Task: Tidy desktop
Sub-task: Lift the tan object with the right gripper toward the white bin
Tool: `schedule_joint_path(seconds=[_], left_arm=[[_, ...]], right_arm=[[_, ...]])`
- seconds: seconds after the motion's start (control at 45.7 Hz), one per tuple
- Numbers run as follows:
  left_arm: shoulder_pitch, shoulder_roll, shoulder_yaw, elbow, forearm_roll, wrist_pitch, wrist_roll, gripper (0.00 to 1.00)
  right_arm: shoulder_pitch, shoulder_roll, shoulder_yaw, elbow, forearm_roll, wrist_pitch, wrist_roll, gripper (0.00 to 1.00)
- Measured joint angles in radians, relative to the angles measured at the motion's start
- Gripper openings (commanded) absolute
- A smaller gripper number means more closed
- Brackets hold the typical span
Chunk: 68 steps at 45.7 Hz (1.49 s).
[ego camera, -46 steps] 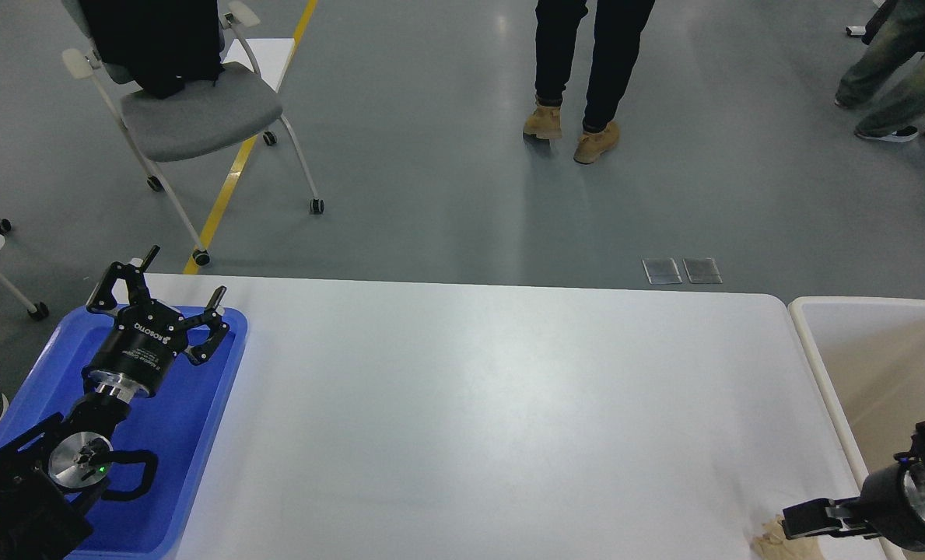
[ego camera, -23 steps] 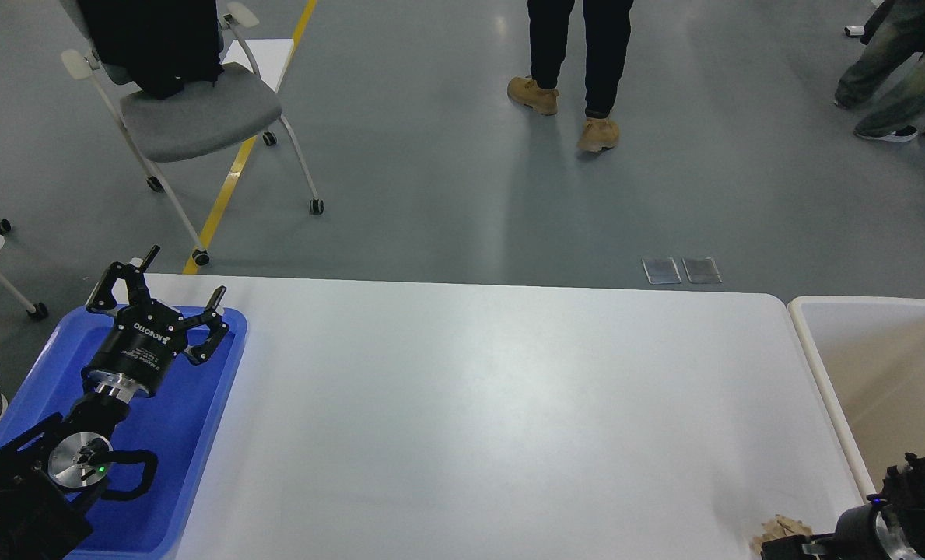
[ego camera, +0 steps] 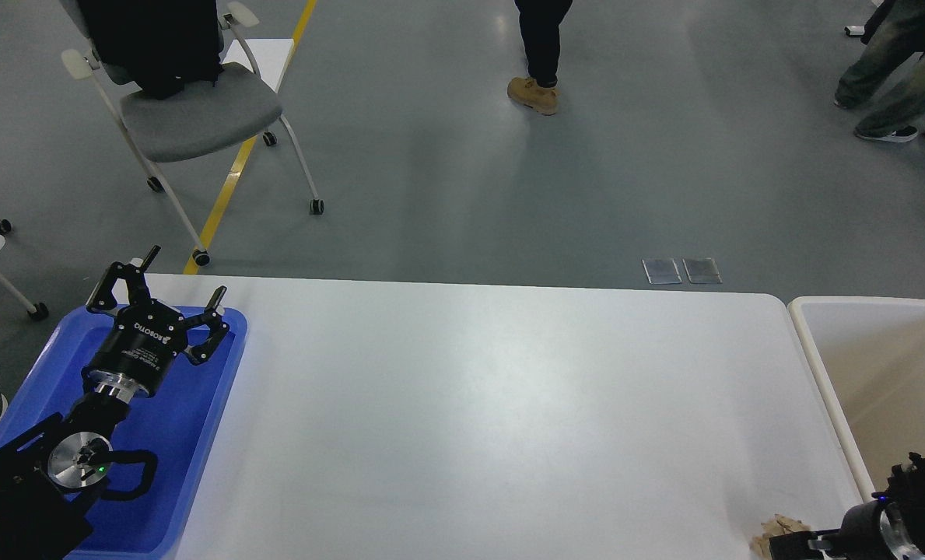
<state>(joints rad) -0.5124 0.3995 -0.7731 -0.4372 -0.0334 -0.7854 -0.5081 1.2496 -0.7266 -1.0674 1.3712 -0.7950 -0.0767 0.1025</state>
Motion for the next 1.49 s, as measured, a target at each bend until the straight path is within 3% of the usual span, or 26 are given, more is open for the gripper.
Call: schedule_joint_path(seconds=[0.328,0.482,0.613,0.766,0.81,1.489], left_arm=[[0.000,0.000,0.000,0.000,0.000,0.000,0.000,0.99],[0.000,0.000,0.000,0.000,0.000,0.000,0.000,0.99],[0.000,0.000,0.000,0.000,0.000,0.000,0.000,0.99],[0.000,0.000,0.000,0.000,0.000,0.000,0.000,0.99],[0.000,0.000,0.000,0.000,0.000,0.000,0.000,0.99],[0.000,-0.001,0.000,0.000,0.000,0.000,0.000,0.99]], right_arm=[[-0.034,0.021,0.029,-0.034,-0.001,-0.002,0.000,0.99],[-0.067,0.040,0.046,-0.064,-0.003,-0.017,0.001,0.92],[-0.094,0.066,0.049,-0.087,-0.010,-0.042,0.003,0.62],[-0.112,0.089,0.047,-0.101,-0.032,-0.066,0.004,0.09],[-0.114,0.093,0.045,-0.103,-0.047,-0.072,0.005,0.00],[-0.018,0.038,-0.046,-0.066,-0.106,-0.087,0.018,0.00]])
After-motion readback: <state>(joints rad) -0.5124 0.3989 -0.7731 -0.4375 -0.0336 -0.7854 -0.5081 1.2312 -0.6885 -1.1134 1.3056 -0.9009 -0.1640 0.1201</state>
